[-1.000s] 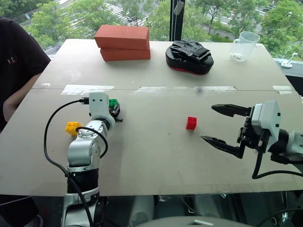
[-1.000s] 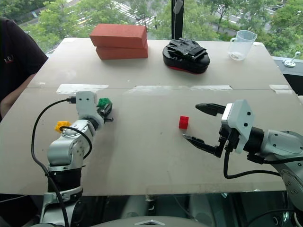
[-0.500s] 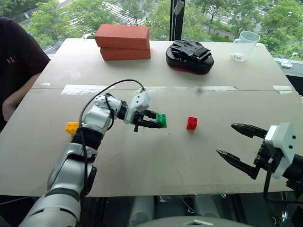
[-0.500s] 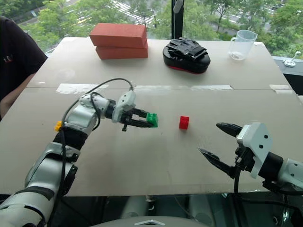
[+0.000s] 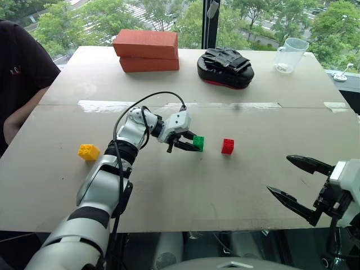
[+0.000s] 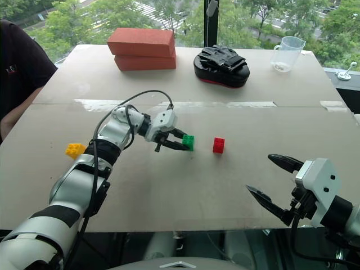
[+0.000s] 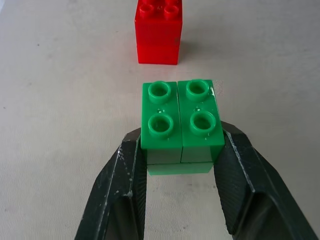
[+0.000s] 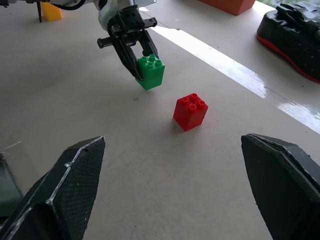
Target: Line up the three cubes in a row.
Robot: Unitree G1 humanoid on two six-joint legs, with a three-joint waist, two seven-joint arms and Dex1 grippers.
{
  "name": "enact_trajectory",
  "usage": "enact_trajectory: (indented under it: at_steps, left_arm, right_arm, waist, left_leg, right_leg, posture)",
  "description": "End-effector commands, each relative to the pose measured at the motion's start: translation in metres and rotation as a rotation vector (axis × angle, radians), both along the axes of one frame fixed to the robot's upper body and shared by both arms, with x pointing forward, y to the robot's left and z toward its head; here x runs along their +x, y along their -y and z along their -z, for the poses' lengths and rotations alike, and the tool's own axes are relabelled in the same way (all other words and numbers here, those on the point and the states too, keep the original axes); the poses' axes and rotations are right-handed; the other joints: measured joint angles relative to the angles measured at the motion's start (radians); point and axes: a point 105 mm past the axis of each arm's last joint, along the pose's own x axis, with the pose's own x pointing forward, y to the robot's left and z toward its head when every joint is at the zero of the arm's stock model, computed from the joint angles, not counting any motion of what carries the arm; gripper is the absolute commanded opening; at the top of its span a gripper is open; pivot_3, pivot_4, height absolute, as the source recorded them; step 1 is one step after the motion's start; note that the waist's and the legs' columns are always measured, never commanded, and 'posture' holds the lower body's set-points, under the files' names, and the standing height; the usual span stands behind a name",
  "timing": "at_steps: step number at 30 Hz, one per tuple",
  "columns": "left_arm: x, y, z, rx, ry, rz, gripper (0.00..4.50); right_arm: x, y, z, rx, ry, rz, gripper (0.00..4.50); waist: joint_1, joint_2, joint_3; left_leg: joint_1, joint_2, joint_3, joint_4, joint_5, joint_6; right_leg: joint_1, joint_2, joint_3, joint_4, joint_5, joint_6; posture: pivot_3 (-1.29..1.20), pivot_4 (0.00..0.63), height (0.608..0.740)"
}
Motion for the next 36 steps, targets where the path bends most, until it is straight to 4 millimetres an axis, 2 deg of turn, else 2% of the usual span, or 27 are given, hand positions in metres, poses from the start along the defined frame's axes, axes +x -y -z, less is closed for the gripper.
enact_trajectory:
  at_steps: [1,5,6,8,9,11,16,19,20,22,24,27,29,33,36]
  left_arm:
    - [0.007,0.0,-0.013,0.005,0.066,-0.008,1.25]
    - [0.01,-0.002,-0.01,0.004,0.069,-0.034,1.25]
    - [0.01,-0.001,-0.01,-0.004,0.071,-0.042,2.29]
    - [0.011,-0.002,-0.011,-0.015,0.071,-0.05,3.11]
    - [0.011,-0.002,-0.011,-0.021,0.068,-0.052,3.74]
    - [0.009,-0.004,-0.015,-0.051,0.054,-0.052,4.48]
    - [0.005,-0.018,-0.033,-0.14,0.062,-0.086,4.48]
    - [-0.008,-0.051,-0.054,-0.254,0.021,-0.196,4.48]
    - [-0.014,-0.069,-0.059,-0.284,0.003,-0.285,4.48]
    - [-0.022,-0.09,-0.062,-0.309,-0.017,-0.415,4.48]
    - [-0.024,-0.118,-0.066,-0.376,-0.015,-0.646,4.48]
    - [-0.022,-0.164,-0.067,-0.458,0.098,-1.051,4.48]
    - [-0.029,-0.192,-0.063,-0.472,0.167,-1.282,4.48]
    - [-0.056,-0.208,-0.052,-0.419,0.172,-1.419,4.48]
    - [-0.067,-0.223,-0.047,-0.342,0.163,-1.47,4.48]
  right_arm:
    - [0.0,0.0,-0.01,-0.023,0.059,-0.012,4.5]
    - [0.001,0.0,-0.01,-0.025,0.06,-0.024,4.5]
    - [0.001,0.0,-0.01,-0.025,0.06,-0.026,4.5]
    - [0.002,-0.001,-0.01,-0.025,0.061,-0.03,4.5]
    - [0.002,-0.001,-0.01,-0.025,0.061,-0.033,4.5]
    - [0.004,-0.002,-0.012,-0.021,0.064,-0.046,4.5]
    - [0.008,-0.007,-0.016,-0.003,0.076,-0.103,4.5]
    - [0.015,-0.02,-0.026,0.057,0.107,-0.212,4.5]
    - [0.018,-0.027,-0.029,0.07,0.112,-0.269,4.5]
    - [0.023,-0.034,-0.031,0.076,0.115,-0.338,4.5]
    - [0.028,-0.042,-0.035,0.09,0.12,-0.419,4.5]
    - [0.032,-0.051,-0.037,0.098,0.106,-0.524,4.5]
    - [0.033,-0.055,-0.036,0.096,0.09,-0.575,4.5]
    - [0.036,-0.06,-0.032,0.093,0.066,-0.63,4.5]
    - [0.038,-0.06,-0.03,0.09,0.057,-0.65,4.5]
  waist:
    - [0.0,0.0,0.0]
    - [0.0,0.0,0.0]
    - [0.0,0.0,0.0]
    - [0.0,0.0,0.0]
    - [0.0,0.0,0.0]
    - [0.0,0.0,0.0]
    - [-0.003,0.0,0.0]
    - [-0.024,0.0,0.0]
    - [-0.03,0.0,0.0]
    - [-0.043,0.0,0.001]
    - [-0.037,0.0,0.001]
    - [-0.017,0.0,0.001]
    - [-0.01,-0.001,0.001]
    - [0.0,-0.002,0.001]
    - [0.004,-0.003,0.001]
  left_leg:
    - [0.0,0.0,0.0,0.0,0.0,0.0]
    - [0.0,0.0,0.0,0.001,0.0,0.0]
    - [0.0,0.0,0.0,0.001,0.0,0.0]
    - [0.0,0.0,0.0,0.001,0.0,0.0]
    - [0.0,0.0,0.0,0.001,0.0,0.0]
    - [0.0,0.0,0.0,0.001,0.0,0.0]
    - [0.0,0.0,0.0,0.001,0.0,0.0]
    - [0.001,0.003,0.0,0.001,0.0,0.0]
    - [0.001,0.004,-0.002,0.001,0.0,0.0]
    - [0.003,0.005,-0.003,0.001,0.0,0.0]
    - [0.003,0.005,-0.004,0.001,0.0,0.0]
    - [0.003,0.005,-0.004,0.002,0.0,0.0]
    - [0.002,0.005,-0.006,0.003,0.0,0.0]
    - [0.002,0.004,-0.006,0.005,0.0,0.0]
    - [0.002,0.004,-0.006,0.006,0.0,0.0]
  right_leg:
    - [0.0,0.0,0.0,0.0,0.0,0.0]
    - [0.0,0.0,0.0,0.0,0.0,0.0]
    - [0.0,0.0,0.0,0.0,0.0,0.0]
    - [0.0,0.0,0.0,0.0,0.0,0.0]
    - [0.0,0.0,0.0,0.0,0.0,0.0]
    - [0.0,0.0,0.0,0.0,0.0,0.0]
    - [0.0,0.0,0.0,0.001,0.0,0.0]
    - [0.0,0.001,0.002,0.001,0.0,0.0]
    - [0.0,0.002,0.002,0.002,0.0,0.0]
    - [0.0,0.003,0.004,0.002,0.0,0.0]
    - [0.0,0.003,0.003,0.003,0.0,0.0]
    - [0.0,0.002,0.002,0.003,0.0,0.0]
    - [0.001,0.002,0.002,0.003,0.0,0.0]
    - [0.003,0.002,0.002,0.003,0.0,0.0]
    - [0.003,0.002,0.0,0.003,-0.002,-0.003]
  posture:
    - [0.0,0.15,0.74]
    - [0.0,0.15,0.74]
    - [0.0,0.15,0.74]
    - [0.0,0.15,0.74]
    - [0.0,0.15,0.74]
    - [0.0,0.15,0.74]
    - [0.0,0.15,0.74]
    - [0.0,0.15,0.74]
    - [0.0,0.15,0.74]
    - [0.0,0.15,0.74]
    - [0.0,0.15,0.74]
    - [0.0,0.15,0.74]
    - [0.0,0.15,0.74]
    - [0.0,0.15,0.74]
    - [0.0,0.15,0.74]
